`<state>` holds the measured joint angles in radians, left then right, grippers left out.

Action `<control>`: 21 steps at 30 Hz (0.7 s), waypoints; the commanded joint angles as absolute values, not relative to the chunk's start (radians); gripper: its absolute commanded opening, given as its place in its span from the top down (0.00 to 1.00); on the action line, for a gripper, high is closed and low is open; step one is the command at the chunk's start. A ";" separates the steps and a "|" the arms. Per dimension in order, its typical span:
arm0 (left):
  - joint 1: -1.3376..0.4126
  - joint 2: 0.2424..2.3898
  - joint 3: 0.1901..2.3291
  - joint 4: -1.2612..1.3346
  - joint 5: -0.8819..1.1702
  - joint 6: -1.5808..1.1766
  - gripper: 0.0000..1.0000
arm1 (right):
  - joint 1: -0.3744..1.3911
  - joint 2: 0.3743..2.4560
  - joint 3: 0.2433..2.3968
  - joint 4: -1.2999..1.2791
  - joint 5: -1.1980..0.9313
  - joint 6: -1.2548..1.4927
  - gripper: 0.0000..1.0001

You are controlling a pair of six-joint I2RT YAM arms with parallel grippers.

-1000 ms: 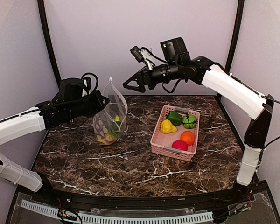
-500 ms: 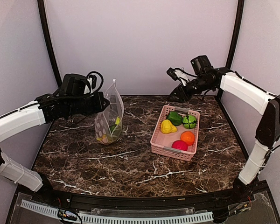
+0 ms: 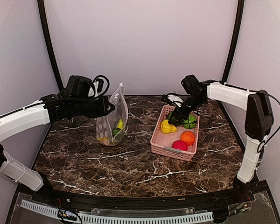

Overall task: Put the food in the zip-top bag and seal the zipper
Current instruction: Pick up the fake fruit from the bin.

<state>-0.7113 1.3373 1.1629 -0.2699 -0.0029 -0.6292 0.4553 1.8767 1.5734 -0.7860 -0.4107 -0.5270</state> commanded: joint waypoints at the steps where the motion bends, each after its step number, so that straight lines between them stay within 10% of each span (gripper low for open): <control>1: -0.710 1.339 1.178 -0.256 0.060 -0.602 0.99 | 0.457 1.946 1.580 -0.776 -0.366 -0.547 0.35; 21: -0.710 1.347 1.148 -0.240 0.072 -0.622 0.99 | 0.460 2.127 1.668 -0.737 -0.380 -0.463 0.23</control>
<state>-0.7113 1.3449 1.1622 -0.2550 0.0631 -0.6228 0.4553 2.0964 1.6405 -0.7578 -0.3416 -0.4915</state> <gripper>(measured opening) 0.010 0.774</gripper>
